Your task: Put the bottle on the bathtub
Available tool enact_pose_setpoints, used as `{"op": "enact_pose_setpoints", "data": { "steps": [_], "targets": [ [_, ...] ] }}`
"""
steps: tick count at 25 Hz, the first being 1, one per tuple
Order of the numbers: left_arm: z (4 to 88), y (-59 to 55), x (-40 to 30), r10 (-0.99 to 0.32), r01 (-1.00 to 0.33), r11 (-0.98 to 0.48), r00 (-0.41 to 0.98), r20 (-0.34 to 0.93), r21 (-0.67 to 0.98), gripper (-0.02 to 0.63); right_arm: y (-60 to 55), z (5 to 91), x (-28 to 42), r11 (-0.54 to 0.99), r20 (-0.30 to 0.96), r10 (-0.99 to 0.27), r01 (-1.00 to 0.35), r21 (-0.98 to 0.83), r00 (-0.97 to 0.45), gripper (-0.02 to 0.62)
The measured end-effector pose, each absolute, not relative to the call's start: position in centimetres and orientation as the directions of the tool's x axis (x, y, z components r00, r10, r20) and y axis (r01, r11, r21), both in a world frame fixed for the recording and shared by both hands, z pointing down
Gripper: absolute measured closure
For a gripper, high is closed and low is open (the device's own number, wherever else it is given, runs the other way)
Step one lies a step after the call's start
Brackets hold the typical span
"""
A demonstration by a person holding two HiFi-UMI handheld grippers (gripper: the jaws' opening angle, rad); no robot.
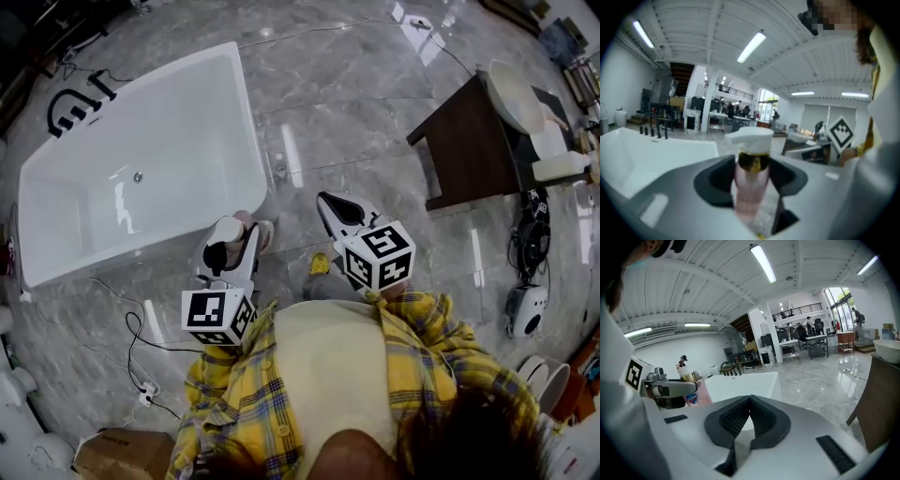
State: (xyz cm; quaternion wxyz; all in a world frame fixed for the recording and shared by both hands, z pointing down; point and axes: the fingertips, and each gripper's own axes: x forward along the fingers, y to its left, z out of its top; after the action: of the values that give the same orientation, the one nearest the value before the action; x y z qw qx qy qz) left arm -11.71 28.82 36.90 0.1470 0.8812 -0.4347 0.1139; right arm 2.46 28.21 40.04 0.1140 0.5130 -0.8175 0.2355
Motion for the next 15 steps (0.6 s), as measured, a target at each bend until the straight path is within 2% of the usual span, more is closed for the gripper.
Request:
{"op": "enact_pose_setpoints", "data": {
  "steps": [10,15],
  "targets": [
    [36.7,25.0,-6.6,-0.754,-0.823,-0.55,0.564,0.337,0.145,0.388,24.1,39.8,6.9,0.403,0.399,-0.769,-0.863,-0.304,-0.499,0.581],
    [36.9,23.2,-5.7,-0.756,-0.827,-0.545,0.555,0.347,0.136,0.388,22.7,40.9,7.9,0.399,0.423,-0.756,-0.864,-0.309,-0.5,0.581]
  ]
}}
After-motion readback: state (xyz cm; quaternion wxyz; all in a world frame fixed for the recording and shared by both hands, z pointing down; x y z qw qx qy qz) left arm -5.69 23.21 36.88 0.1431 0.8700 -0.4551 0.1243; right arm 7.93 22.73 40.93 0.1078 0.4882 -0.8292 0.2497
